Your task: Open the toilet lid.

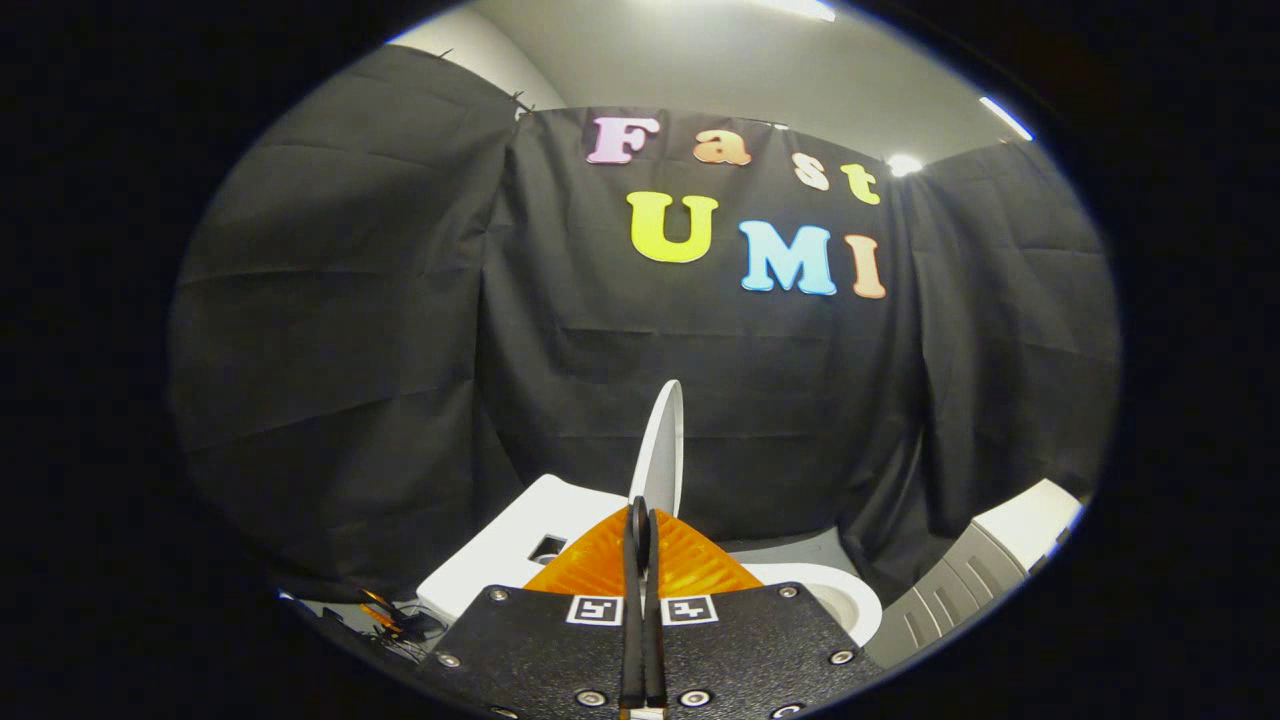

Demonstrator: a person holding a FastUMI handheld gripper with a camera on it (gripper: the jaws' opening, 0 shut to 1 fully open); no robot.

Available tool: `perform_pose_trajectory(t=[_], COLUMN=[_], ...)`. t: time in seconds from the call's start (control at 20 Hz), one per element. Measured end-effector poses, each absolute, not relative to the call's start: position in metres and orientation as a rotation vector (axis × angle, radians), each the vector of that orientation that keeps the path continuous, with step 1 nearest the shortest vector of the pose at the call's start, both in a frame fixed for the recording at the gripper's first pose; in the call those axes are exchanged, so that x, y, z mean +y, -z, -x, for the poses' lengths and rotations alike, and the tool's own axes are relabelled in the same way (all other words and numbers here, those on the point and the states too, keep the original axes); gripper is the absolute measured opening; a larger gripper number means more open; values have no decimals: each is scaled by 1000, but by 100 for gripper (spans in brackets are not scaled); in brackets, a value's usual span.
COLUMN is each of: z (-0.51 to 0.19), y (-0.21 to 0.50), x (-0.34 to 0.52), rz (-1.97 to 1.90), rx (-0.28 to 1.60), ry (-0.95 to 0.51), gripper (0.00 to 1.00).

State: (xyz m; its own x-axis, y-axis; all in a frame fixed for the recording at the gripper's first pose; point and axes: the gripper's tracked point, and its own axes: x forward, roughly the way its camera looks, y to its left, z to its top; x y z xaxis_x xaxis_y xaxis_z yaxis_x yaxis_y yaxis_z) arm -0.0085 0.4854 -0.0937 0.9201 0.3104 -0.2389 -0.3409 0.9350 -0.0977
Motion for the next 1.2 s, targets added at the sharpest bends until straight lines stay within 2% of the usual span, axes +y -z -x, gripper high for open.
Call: perform_pose_trajectory(t=[0.4,1.2], z=[16,21], y=[101,108], x=[546,582], rz=[135,224], rx=[200,204], ry=[-379,-377], gripper=[0,0])
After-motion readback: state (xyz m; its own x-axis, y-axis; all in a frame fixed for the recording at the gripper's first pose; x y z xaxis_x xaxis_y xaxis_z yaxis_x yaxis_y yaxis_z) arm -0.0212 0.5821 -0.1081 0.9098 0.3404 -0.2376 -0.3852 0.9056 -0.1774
